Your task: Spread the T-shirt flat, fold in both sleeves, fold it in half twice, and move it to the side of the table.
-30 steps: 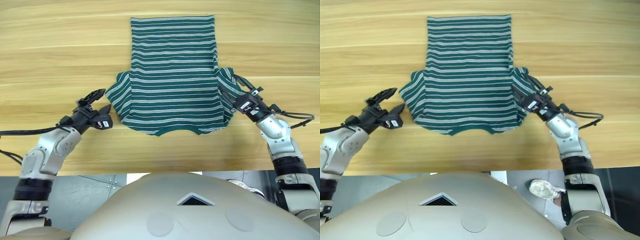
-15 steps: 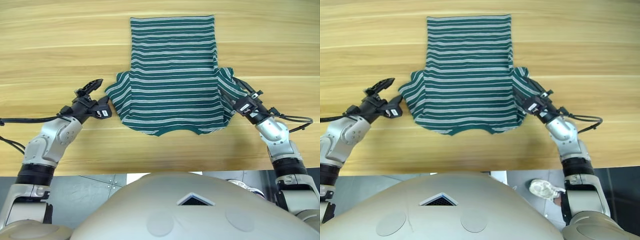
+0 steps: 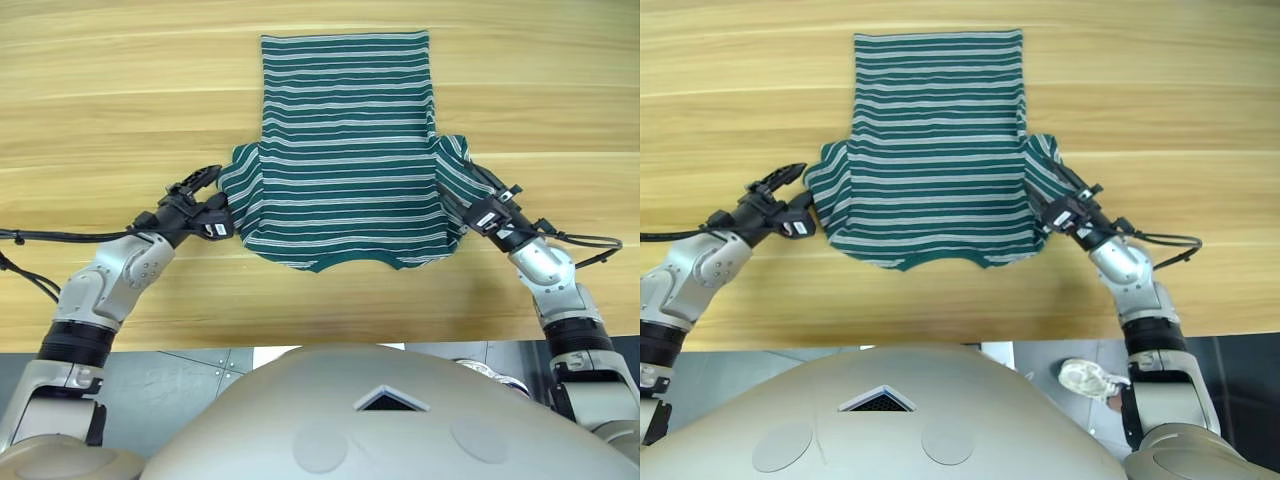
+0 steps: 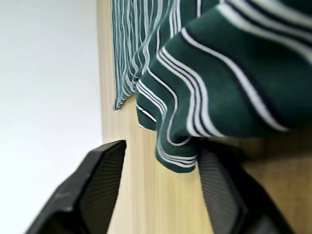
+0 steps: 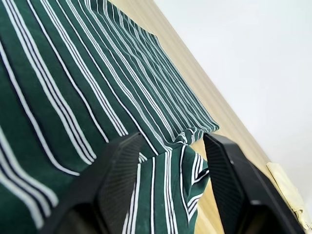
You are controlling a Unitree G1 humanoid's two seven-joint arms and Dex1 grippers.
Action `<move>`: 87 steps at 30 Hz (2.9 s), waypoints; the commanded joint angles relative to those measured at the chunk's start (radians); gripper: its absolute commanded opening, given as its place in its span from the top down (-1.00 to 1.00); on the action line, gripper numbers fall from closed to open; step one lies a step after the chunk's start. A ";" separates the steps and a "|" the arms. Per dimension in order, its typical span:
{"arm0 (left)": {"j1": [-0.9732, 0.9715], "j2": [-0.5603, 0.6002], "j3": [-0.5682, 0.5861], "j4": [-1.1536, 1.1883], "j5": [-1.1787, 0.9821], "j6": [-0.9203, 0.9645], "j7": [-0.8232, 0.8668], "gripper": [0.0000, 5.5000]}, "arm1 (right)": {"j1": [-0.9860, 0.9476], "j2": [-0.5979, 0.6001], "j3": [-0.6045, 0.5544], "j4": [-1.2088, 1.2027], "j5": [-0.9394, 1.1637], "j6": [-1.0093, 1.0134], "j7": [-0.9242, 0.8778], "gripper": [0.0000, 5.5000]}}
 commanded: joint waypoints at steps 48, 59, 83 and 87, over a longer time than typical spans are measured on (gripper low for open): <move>-0.067 -0.210 -0.135 -0.030 -0.008 -0.109 0.180 1.00 | -0.002 0.003 0.048 0.057 -0.046 -0.021 -0.018 0.14; -0.089 -0.224 -0.201 0.112 -0.092 -0.123 0.052 0.47 | -0.013 -0.004 0.054 0.059 -0.056 -0.020 -0.030 0.14; 0.037 -0.102 -0.079 -0.106 -0.143 -0.210 0.082 -0.74 | 0.295 -0.270 -0.106 -0.296 -0.498 0.249 -0.104 0.14; 0.038 -0.138 -0.077 -0.160 -0.193 -0.228 0.066 -0.94 | 0.208 -0.238 -0.035 -0.242 -0.492 0.254 -0.121 0.14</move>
